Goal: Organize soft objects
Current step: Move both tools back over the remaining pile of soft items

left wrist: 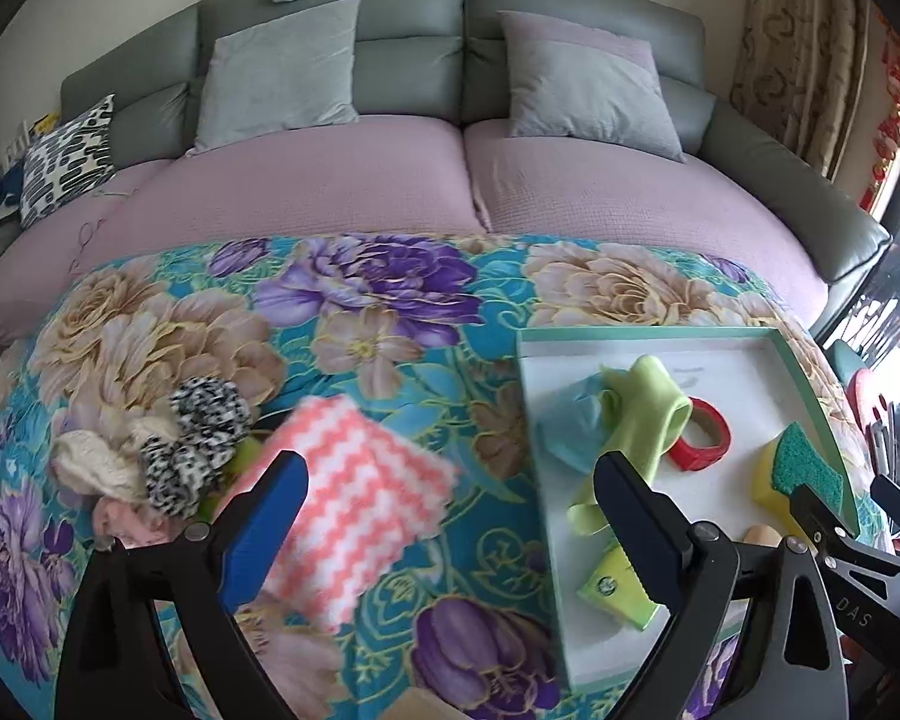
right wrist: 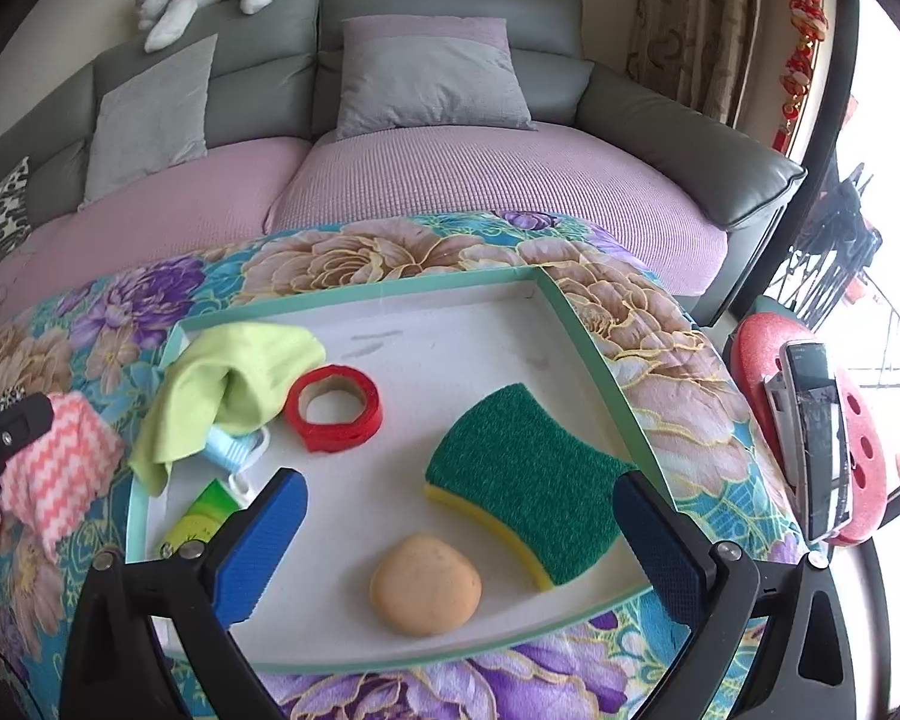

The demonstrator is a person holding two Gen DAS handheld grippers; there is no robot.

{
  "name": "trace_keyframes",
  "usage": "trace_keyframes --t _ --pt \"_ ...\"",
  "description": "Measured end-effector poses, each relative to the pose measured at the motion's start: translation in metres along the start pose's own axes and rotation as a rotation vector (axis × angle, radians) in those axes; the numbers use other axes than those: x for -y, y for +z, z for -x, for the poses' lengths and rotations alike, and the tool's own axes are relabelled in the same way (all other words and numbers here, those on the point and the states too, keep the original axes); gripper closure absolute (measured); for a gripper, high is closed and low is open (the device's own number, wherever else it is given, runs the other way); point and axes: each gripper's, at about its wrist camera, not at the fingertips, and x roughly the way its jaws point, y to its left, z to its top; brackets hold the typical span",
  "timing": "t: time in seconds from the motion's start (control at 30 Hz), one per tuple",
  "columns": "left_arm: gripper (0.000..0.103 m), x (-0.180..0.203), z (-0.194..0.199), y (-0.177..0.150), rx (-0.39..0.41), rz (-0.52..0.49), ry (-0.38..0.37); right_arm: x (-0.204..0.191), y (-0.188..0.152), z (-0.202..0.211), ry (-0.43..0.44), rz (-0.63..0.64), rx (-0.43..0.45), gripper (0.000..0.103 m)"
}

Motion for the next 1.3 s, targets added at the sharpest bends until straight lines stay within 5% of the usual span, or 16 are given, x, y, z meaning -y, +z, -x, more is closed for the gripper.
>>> trace_keyframes --t 0.5,1.03,1.3 --pt "0.006 -0.057 0.039 -0.025 0.023 0.086 0.040 -0.060 -0.025 0.030 0.119 0.068 -0.018 0.000" --pt "0.006 -0.185 0.050 -0.059 -0.014 0.308 0.281 -0.164 -0.028 0.032 0.275 0.167 -0.031 0.000" --pt "0.006 -0.227 0.060 -0.064 0.001 0.411 0.315 -0.208 -0.038 0.031 0.328 0.263 -0.036 0.000"
